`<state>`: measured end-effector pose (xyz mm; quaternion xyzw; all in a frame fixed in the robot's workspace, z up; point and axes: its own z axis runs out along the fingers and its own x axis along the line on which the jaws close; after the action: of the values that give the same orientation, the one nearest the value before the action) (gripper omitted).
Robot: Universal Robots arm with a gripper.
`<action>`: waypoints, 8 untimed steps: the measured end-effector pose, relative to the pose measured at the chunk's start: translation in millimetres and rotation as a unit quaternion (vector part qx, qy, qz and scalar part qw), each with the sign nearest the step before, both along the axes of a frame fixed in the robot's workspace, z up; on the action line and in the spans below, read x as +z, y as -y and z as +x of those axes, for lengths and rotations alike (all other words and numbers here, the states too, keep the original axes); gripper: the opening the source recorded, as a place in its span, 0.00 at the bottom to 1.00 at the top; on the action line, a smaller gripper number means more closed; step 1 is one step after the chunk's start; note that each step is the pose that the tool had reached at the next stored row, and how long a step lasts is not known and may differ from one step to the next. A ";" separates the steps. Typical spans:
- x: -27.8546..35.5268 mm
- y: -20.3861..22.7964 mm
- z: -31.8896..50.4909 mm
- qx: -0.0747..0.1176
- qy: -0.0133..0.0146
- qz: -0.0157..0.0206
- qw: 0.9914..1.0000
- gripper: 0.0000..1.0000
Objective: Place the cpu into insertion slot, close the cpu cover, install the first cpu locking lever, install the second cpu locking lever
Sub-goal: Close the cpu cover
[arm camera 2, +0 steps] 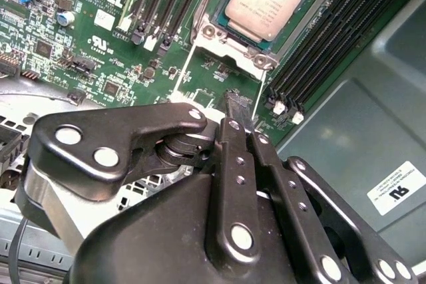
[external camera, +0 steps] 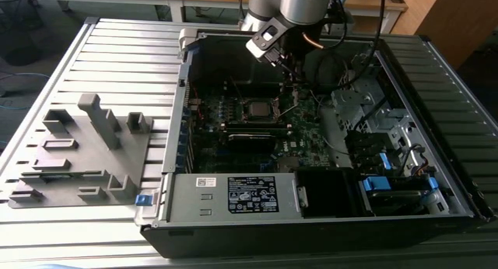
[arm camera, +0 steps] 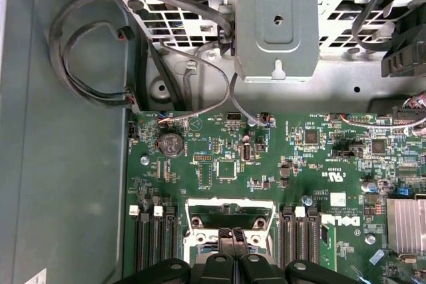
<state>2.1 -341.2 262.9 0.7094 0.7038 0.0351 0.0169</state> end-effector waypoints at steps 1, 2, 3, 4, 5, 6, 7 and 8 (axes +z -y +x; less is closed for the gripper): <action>0.0 0.0 0.2 0.000 0.000 0.000 1.000 0.11; 0.0 0.0 0.4 0.000 0.000 0.000 1.000 0.11; 0.0 0.0 0.7 0.000 0.000 0.000 1.000 0.11; 0.0 0.0 1.0 0.000 0.000 0.000 1.000 0.11; 0.0 0.0 1.3 0.000 0.000 0.000 1.000 0.11; 0.0 0.0 1.7 0.000 0.000 0.000 1.000 0.11; 0.0 0.0 2.1 0.000 0.000 0.000 1.000 0.11; 0.0 0.0 2.5 0.000 0.000 0.000 1.000 0.11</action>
<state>4.6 -341.2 262.9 0.7094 0.7037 0.0351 0.0169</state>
